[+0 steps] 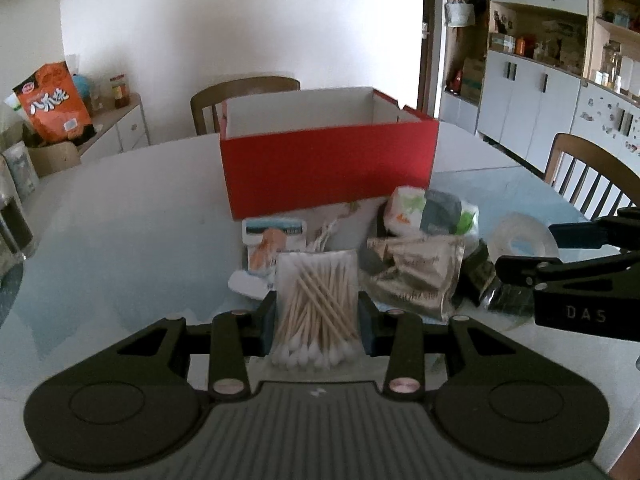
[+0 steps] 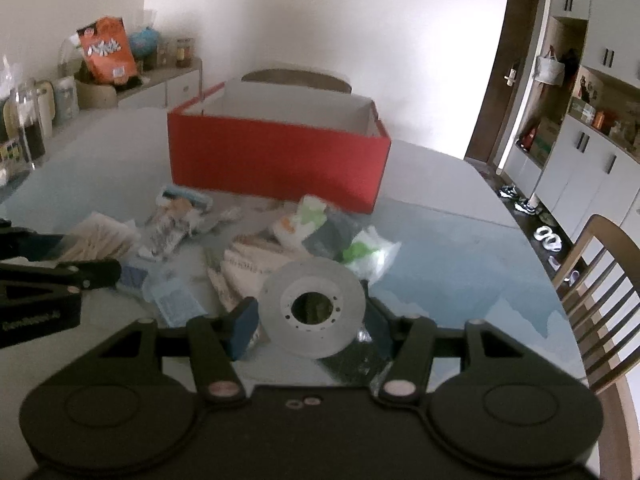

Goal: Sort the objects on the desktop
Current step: 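Grasp the cotton swab bag with the left tool while the right tool grasps the clear tape roll, then lower the swab bag into the red box with the left tool while the right tool drops the tape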

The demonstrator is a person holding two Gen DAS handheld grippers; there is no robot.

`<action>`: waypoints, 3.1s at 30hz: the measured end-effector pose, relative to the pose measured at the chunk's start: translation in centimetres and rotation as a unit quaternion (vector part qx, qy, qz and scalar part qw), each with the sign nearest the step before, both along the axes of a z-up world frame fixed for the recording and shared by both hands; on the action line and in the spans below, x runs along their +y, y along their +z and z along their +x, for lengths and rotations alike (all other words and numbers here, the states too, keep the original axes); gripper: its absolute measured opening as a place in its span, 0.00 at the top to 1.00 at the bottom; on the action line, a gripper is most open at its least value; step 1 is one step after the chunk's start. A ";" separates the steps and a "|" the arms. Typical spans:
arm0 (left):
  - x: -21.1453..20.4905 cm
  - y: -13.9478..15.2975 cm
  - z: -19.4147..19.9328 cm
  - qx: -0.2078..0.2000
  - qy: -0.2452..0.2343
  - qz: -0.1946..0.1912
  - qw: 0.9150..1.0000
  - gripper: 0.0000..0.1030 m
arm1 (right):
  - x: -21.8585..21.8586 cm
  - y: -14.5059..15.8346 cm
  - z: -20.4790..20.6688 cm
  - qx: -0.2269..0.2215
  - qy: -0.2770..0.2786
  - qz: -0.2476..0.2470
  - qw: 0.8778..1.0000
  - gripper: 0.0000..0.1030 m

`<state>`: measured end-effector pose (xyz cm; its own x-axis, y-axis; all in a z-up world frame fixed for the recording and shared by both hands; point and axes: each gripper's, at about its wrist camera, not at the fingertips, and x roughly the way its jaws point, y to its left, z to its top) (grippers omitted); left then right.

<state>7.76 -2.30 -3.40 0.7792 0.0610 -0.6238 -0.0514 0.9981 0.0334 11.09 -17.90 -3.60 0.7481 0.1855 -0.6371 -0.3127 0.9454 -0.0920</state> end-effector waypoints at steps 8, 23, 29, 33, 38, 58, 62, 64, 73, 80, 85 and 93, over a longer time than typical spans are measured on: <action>0.0 3.2 2.0 0.010 -0.016 0.001 1.000 0.62 | 0.5 3.9 1.2 -0.008 0.004 0.015 1.000 0.44; 1.0 8.6 8.4 -0.019 -0.047 0.037 0.998 0.62 | 0.6 9.3 5.7 -0.018 0.015 0.038 0.999 0.44; 1.5 9.7 11.0 -0.031 -0.056 0.052 0.997 0.62 | 1.2 10.5 8.1 -0.028 0.026 0.032 0.999 0.44; 1.9 10.1 12.5 -0.034 -0.063 0.058 0.996 0.62 | 1.8 11.2 9.5 -0.037 0.034 0.027 0.998 0.44; 2.7 10.4 14.7 -0.028 -0.068 0.067 0.995 0.62 | 2.5 11.7 11.3 -0.045 0.042 0.019 0.998 0.44; 6.2 8.8 24.6 0.036 -0.100 0.071 0.992 0.62 | 5.2 10.6 19.4 -0.028 0.051 -0.007 0.998 0.44; 6.6 7.8 26.5 0.049 -0.106 0.073 0.990 0.62 | 6.0 9.8 20.8 -0.017 0.054 -0.014 0.998 0.44; 6.8 7.2 27.7 0.059 -0.109 0.072 0.990 0.62 | 6.4 9.4 21.5 -0.012 0.057 -0.020 0.998 0.44; 6.6 4.4 31.6 0.096 -0.137 0.078 0.983 0.62 | 7.6 6.9 25.4 0.028 0.054 -0.037 0.997 0.44; 6.3 2.0 33.9 0.121 -0.140 0.087 0.979 0.62 | 8.0 4.3 27.7 0.073 0.050 -0.045 0.995 0.44; 6.3 0.4 35.8 0.147 -0.146 0.087 0.975 0.62 | 7.8 2.6 28.9 0.093 0.044 -0.050 0.993 0.44; 5.2 -2.2 37.7 0.193 -0.162 0.100 0.962 0.62 | 7.6 -0.4 31.1 0.136 0.042 -0.061 0.988 0.44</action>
